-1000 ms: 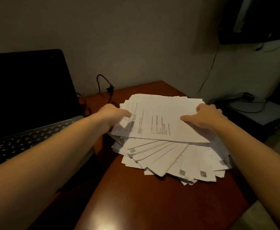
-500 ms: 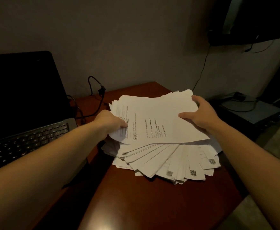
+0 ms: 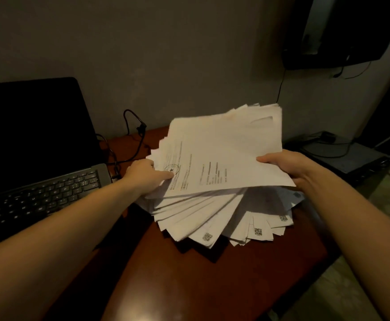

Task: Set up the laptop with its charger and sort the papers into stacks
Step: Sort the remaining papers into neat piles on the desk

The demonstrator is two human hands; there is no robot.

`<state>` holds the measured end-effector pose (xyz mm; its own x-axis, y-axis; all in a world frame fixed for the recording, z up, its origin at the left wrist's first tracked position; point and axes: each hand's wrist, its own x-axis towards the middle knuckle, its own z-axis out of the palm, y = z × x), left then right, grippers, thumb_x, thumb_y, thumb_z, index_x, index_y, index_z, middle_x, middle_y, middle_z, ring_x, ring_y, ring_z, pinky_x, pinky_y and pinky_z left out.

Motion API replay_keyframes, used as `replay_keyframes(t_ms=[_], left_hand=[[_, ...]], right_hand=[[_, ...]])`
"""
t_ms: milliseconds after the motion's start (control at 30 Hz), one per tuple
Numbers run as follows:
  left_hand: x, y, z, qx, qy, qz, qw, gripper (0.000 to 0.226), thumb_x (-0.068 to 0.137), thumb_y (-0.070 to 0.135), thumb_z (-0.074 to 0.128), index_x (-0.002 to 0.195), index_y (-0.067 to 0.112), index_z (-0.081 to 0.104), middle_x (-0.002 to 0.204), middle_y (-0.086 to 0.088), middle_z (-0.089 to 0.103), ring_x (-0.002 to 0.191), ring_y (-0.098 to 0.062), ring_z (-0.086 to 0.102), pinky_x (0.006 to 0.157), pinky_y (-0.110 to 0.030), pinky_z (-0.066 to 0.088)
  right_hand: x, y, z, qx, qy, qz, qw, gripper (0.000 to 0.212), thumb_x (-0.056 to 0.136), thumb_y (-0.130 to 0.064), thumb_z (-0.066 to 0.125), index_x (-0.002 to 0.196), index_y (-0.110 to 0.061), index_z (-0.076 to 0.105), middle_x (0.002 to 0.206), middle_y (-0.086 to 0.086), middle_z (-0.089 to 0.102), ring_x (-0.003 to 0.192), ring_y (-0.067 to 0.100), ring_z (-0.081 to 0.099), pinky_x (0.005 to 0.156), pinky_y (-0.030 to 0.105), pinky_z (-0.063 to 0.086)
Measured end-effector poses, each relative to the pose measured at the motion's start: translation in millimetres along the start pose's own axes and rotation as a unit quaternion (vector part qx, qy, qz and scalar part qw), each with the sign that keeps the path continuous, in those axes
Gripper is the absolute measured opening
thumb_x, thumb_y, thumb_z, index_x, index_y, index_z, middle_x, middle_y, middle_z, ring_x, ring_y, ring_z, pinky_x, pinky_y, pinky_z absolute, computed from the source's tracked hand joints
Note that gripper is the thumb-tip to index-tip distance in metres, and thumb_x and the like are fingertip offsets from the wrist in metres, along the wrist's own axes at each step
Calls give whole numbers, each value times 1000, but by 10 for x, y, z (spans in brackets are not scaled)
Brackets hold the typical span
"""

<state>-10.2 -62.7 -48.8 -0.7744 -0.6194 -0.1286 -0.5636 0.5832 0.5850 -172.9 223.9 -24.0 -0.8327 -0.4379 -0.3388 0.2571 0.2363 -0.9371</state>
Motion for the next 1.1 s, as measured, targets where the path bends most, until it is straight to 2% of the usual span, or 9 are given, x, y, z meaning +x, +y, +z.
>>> replay_keyframes(t_ms=[167,267,400,533,700,833,967,1033,1100], left_hand=[[-81,15,-83,-129,32,-24,991,67,77,62,77,127,21,59,121,2,66,104,-24,65,81,-36,56],[-135,69,-193,-354,7,-71,932,61,72,41,88,118,11,61,100,0,74,80,-22,73,62,-33,58],[-230,87,-391,-454,-65,-50,887,27,87,8,75,112,3,68,84,-8,78,67,-21,76,50,-26,57],[-317,-170,-642,-434,-19,-19,901,28,88,3,72,114,7,65,95,-12,78,76,-27,77,55,-33,61],[-613,-835,-1150,-363,80,-12,928,31,89,16,74,117,5,65,87,-8,78,69,-23,76,52,-27,58],[-1003,-1423,-1718,-332,115,-50,935,26,88,21,74,108,7,67,82,-8,78,70,-26,76,57,-31,60],[-1382,-1942,-2249,-269,139,-82,949,12,88,29,74,94,22,66,67,9,75,58,-8,72,50,-20,52],[-1491,-2179,-2402,-197,166,-109,960,14,87,35,74,94,27,65,67,14,74,59,-5,71,52,-17,48],[-1580,-2461,-2480,-72,201,-149,966,40,83,45,78,114,25,64,96,7,76,80,-11,71,65,-24,52]], right_hand=[[-164,8,-46,71,-5,-2,997,25,99,-13,55,117,3,58,86,14,72,67,21,71,53,28,60],[-273,32,-43,108,-10,-2,994,19,101,-14,51,103,3,60,66,10,72,52,15,69,43,22,54],[-396,8,30,118,-10,-11,993,25,99,-16,55,118,-1,60,90,13,74,66,19,74,49,25,57],[-525,-110,291,78,-34,-26,996,16,100,-20,55,115,-14,58,104,11,71,80,25,74,57,34,60],[-619,-242,917,41,-105,-59,992,19,96,-12,57,114,-12,61,106,12,74,101,32,69,92,44,55],[-706,-293,1597,24,-240,-88,967,29,92,3,57,117,-10,63,113,11,74,99,29,72,79,35,62],[-737,-249,2352,14,-319,-91,943,42,86,3,63,127,-6,60,117,9,73,105,26,71,82,34,58],[-770,-184,2653,-23,-343,-76,936,42,84,-1,66,125,-5,61,109,5,75,93,19,74,74,28,57],[-910,-174,2903,-190,-393,-23,900,30,90,-17,67,114,1,64,89,6,76,64,12,71,53,22,52]])
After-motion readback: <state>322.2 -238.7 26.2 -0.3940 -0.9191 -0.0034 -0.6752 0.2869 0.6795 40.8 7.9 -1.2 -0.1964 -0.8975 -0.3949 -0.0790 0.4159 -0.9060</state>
